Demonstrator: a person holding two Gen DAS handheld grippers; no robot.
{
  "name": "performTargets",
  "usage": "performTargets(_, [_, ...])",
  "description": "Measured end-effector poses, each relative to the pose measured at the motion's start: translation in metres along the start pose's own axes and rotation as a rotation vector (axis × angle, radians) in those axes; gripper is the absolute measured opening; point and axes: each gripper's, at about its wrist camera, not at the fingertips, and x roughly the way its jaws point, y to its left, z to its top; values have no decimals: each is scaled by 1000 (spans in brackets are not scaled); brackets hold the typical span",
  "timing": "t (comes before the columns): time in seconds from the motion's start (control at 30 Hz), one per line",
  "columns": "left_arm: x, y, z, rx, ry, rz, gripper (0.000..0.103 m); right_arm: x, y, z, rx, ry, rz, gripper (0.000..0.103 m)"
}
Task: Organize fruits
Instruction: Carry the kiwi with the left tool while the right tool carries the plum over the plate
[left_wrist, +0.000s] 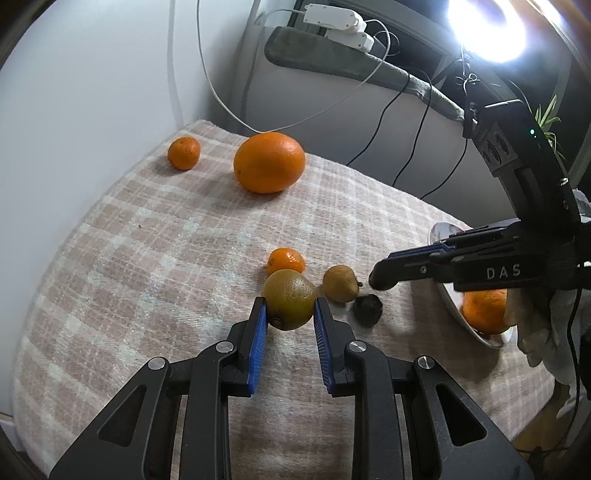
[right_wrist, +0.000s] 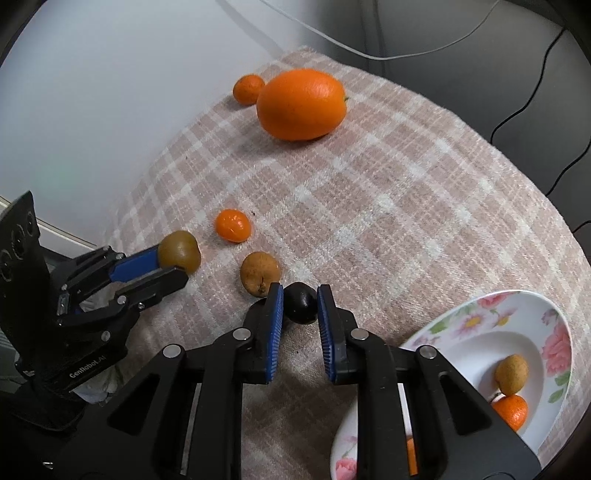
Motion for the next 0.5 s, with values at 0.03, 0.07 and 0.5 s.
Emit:
performTargets(0.03, [-1,-2,0,1,-1,-1,23,-4,-1,-1,5,-8,1,19])
performTargets(0.07, [-1,-3,0,3,-1,-2,23,-8,-3,-2,11,-17,4,19])
performTargets(0.5, [-5,-42,0,53,-17,-53,23,-74,-21,-34,67,-165,11,19])
